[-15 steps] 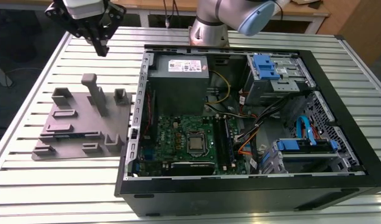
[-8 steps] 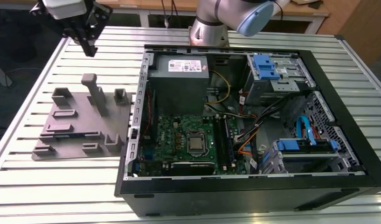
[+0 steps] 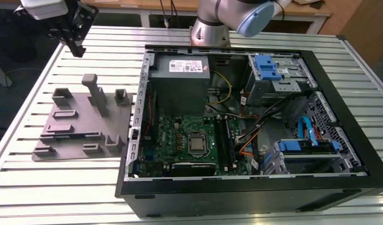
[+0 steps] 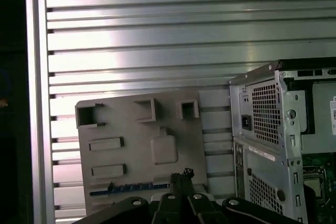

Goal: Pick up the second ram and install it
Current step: 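Reach for the second ram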

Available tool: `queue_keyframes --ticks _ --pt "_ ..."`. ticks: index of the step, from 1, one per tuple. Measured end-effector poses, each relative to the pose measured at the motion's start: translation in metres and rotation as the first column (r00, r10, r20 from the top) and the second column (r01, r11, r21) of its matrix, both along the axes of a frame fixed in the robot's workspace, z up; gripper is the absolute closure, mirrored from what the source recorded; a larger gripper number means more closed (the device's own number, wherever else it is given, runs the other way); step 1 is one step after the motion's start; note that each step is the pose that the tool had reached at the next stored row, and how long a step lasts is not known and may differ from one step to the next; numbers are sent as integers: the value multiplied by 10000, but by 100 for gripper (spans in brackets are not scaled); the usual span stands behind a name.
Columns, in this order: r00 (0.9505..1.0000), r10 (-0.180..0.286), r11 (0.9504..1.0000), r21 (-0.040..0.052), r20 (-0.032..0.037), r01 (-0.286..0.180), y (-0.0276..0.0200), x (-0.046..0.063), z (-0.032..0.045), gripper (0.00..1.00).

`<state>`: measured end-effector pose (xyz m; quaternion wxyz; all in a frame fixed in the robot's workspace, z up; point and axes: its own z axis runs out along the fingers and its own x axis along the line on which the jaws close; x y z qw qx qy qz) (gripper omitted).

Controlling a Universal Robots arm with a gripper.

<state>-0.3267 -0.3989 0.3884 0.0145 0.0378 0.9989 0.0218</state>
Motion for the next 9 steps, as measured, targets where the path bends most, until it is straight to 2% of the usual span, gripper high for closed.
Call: queue_keyframes --ticks 9 --pt "10000 0 10000 0 0 0 0 -253 -13 90"
